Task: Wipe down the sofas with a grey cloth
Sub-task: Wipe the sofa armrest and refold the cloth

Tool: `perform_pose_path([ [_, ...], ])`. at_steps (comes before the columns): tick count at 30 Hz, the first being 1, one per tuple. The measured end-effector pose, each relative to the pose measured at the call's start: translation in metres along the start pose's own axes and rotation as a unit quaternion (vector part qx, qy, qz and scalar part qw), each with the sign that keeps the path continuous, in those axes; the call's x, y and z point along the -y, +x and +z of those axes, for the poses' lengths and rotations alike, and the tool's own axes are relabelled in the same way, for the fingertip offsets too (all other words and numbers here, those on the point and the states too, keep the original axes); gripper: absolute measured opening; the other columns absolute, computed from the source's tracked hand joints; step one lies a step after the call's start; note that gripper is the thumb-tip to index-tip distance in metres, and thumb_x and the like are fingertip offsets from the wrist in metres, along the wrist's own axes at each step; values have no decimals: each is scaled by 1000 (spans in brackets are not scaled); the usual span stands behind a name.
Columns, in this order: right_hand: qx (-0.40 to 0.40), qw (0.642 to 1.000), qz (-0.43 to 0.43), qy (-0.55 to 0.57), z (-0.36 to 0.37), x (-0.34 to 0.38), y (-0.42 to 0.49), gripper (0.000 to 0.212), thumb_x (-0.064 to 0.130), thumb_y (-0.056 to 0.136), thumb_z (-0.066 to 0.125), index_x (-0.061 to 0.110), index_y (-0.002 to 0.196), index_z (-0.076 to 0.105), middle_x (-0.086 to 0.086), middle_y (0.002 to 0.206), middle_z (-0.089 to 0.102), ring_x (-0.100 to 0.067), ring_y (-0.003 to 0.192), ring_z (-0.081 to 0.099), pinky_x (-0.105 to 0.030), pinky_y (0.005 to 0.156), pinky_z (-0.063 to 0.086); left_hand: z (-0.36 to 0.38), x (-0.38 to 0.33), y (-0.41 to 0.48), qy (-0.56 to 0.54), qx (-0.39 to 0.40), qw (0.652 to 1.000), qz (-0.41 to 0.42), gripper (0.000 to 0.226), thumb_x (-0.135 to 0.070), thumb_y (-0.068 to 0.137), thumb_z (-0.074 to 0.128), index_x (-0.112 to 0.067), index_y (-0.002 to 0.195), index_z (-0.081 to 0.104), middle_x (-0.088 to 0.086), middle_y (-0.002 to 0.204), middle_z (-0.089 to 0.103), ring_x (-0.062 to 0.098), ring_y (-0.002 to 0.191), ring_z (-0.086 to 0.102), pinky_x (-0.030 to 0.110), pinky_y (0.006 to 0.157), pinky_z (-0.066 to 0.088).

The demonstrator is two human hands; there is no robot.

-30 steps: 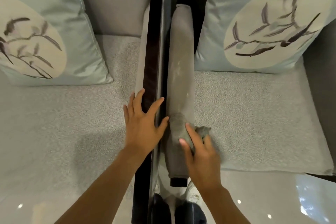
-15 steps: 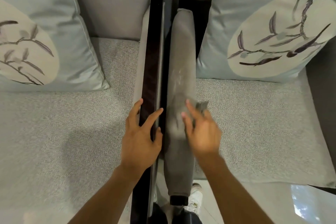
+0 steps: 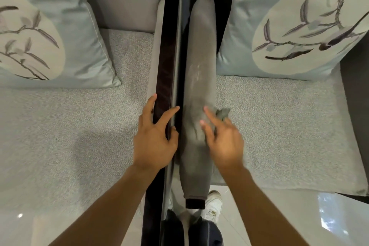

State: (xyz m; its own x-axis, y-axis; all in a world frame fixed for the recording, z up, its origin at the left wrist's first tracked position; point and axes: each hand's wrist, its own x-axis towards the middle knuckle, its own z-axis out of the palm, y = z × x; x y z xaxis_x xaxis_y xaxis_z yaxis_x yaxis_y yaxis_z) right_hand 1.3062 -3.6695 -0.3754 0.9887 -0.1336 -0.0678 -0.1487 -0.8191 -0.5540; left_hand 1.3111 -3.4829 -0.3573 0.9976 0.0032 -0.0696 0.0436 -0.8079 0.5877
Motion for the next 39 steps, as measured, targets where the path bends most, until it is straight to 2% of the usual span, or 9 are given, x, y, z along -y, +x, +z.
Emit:
perform_pose_path([
  [6,44,995,-31,81,1,-11,-54,39,46,99,55,45,138,53,9,71,44,-2,51,39,-18,53,37,0,1,-4,-3,-6,1000,0,52,-27,92,66,-42,140,55,-6,169,12,25,145,37,48,80,60],
  [10,149,984,-61,73,-10,-19,-120,45,46,96,60,61,136,44,14,93,57,-2,65,55,-19,58,49,1,-1,-9,-3,-8,1000,-5,48,-31,97,61,-40,143,52,-8,170,9,25,145,35,47,79,60],
  [13,103,991,-81,14,-10,-14,-88,39,49,95,59,54,133,53,19,91,45,2,62,45,-18,56,43,1,0,-11,3,-7,1000,1,48,-33,99,58,-39,146,50,-7,171,7,24,141,38,33,82,48],
  [17,88,994,-47,42,-3,-11,-72,39,51,98,55,50,137,53,8,97,58,-9,65,57,-27,63,52,2,-1,-15,33,-4,999,-2,48,-35,100,56,-38,147,47,-3,171,5,27,138,41,35,81,51],
  [23,141,989,-6,33,-13,-11,-155,44,62,91,51,72,132,37,14,119,62,-7,93,65,-17,69,49,0,-4,-28,43,9,999,-26,49,-39,102,53,-41,149,41,-3,171,2,28,140,39,45,83,58],
  [28,71,997,-41,-7,-8,5,-54,42,56,97,52,51,138,49,1,90,59,-16,72,60,-28,63,47,3,-1,-28,36,2,999,-21,50,-38,103,52,-41,151,40,-3,172,4,28,142,38,46,88,56],
  [31,64,997,17,-42,2,22,-13,43,49,100,51,49,142,46,-6,111,59,-20,87,64,-28,72,48,4,-1,-27,35,-3,999,-25,50,-38,104,50,-43,152,38,-3,171,5,27,140,39,45,90,54],
  [34,48,999,-2,-17,10,29,-52,43,40,99,58,51,140,49,-1,113,58,-8,70,60,-22,64,53,4,1,-24,27,-2,999,-32,50,-40,103,49,-45,151,37,-4,170,9,26,137,41,46,88,57],
  [39,58,996,-21,-70,3,28,-34,41,47,95,59,46,136,55,-6,120,61,-18,72,67,-27,60,52,0,-5,3,56,25,996,-60,53,-50,102,39,-52,153,24,3,167,16,29,138,39,51,96,54],
])
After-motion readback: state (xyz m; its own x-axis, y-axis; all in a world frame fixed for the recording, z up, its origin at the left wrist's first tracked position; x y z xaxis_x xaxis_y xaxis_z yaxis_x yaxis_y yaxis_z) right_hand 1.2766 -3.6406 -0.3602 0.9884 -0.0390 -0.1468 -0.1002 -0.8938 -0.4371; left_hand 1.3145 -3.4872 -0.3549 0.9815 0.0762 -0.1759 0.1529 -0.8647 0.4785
